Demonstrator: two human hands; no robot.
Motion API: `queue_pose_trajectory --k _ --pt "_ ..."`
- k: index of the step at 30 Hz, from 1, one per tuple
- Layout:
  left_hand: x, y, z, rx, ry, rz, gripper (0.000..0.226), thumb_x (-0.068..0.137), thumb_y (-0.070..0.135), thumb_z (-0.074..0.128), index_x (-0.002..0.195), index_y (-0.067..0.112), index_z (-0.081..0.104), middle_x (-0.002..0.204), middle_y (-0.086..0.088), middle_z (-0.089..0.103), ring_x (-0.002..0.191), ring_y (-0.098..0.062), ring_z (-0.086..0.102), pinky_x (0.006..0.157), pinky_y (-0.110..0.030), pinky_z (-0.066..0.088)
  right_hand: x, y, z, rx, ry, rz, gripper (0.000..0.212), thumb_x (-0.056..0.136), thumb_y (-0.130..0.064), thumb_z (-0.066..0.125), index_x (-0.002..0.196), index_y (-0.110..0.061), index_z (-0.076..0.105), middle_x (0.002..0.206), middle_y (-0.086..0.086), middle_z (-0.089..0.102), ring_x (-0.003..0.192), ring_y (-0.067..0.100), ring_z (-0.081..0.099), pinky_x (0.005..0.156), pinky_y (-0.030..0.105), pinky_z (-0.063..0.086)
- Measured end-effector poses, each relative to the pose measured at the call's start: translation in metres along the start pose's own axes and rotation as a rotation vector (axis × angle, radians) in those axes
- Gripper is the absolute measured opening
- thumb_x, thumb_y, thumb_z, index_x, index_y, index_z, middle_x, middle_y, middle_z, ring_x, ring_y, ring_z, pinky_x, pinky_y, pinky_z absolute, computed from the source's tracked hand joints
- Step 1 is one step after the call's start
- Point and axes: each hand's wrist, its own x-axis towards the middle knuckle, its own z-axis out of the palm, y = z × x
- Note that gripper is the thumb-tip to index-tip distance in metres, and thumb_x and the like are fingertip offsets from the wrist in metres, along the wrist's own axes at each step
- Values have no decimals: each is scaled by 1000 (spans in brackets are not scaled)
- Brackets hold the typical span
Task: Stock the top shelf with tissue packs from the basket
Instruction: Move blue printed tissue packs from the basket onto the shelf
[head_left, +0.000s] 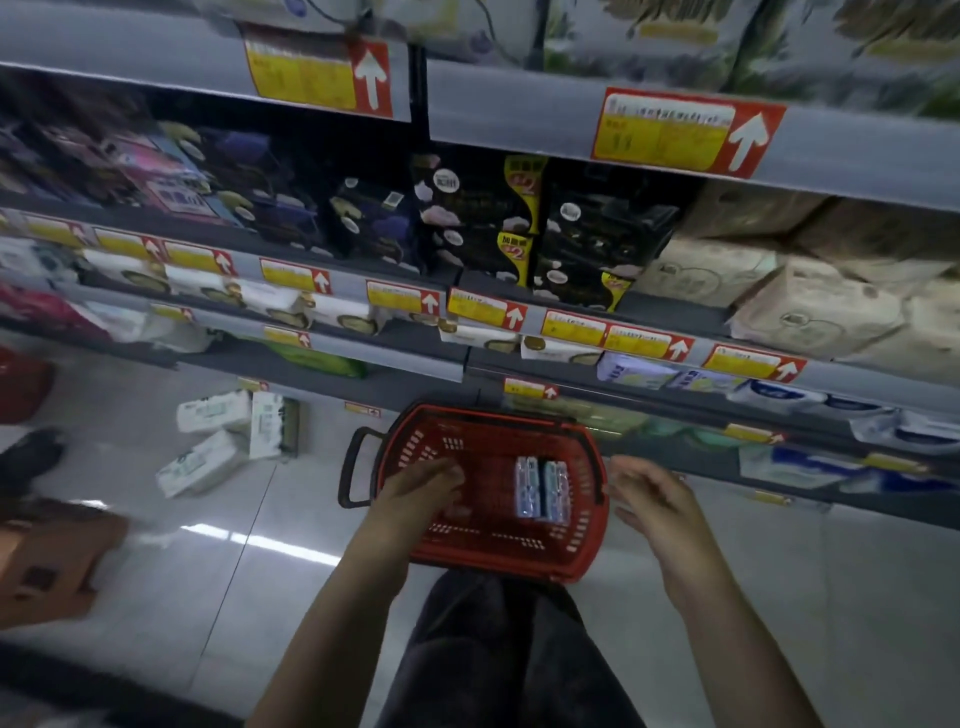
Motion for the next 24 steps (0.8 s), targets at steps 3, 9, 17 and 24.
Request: queue_pose_trajectory --k 3,9,17,24 --pt "11 -13 6 27 -10 -42 13 90 19 65 101 16 70 100 -12 73 95 -29 70 89 -42 55 11 18 0 -11 27 16 12 93 -10 57 99 -18 65 108 3 67 106 20 62 97 35 45" --pt "37 -36 7 42 -34 -83 20 93 21 62 110 12 67 102 -13 73 95 -29 70 90 -42 55 33 59 -1 -53 24 69 20 93 -18 58 112 -12 64 112 4 67 107 18 62 95 35 46" --pt "76 -54 -13 61 2 -45 19 96 21 57 108 11 67 98 -13 74 93 -30 71 89 -44 53 70 97 8 -156 20 101 21 93 -19 58 113 -16 63 116 1 64 110 17 59 98 39 46" --pt "112 -79 -18 16 31 -80 13 95 22 58 89 20 70 84 -1 76 79 -19 74 77 -34 56 95 131 26 -186 0 126 15 94 -16 57 108 -20 60 108 -3 62 107 19 58 94 35 45"
